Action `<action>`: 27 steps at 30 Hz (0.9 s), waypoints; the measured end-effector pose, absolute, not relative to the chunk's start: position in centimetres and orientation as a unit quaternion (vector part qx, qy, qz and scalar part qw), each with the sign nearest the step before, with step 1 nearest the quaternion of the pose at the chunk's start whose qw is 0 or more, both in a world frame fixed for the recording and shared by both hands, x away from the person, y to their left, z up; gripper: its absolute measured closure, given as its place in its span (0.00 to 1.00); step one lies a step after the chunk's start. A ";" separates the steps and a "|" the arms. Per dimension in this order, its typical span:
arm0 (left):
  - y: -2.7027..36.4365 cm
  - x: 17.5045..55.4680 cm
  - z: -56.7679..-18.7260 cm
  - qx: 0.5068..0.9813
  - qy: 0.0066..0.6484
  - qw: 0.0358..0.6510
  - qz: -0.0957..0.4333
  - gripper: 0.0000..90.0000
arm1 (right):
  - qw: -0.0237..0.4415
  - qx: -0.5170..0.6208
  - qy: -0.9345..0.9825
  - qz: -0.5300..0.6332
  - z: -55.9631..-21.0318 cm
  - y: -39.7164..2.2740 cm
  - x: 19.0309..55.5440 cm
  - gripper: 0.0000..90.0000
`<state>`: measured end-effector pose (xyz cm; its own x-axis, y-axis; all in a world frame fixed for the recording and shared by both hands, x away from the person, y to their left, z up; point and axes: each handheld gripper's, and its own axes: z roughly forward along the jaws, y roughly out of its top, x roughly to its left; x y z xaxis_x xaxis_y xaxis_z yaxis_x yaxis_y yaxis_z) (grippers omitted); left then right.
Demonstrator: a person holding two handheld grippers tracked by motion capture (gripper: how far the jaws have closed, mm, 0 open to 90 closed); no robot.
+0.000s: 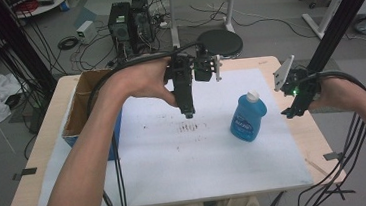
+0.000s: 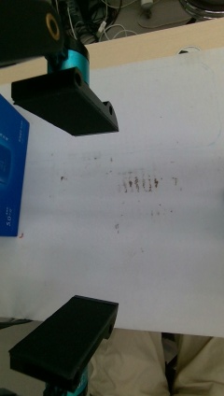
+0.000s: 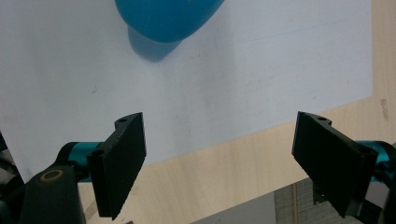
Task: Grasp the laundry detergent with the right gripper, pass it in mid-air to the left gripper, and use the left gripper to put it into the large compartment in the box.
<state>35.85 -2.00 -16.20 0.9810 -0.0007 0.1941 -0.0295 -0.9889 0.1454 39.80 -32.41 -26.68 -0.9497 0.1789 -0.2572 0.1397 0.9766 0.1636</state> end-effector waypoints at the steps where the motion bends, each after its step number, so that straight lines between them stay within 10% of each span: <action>1: -1.9 35.9 -16.3 0.993 -0.006 0.074 0.097 0.14 | 0.135 0.085 0.984 0.074 -26.7 -32.6 39.7 0.19; 27: -0.9 36.4 -17.2 0.992 -0.005 0.086 0.088 0.14 | 0.102 0.269 0.936 0.202 -29.8 -31.9 37.5 0.19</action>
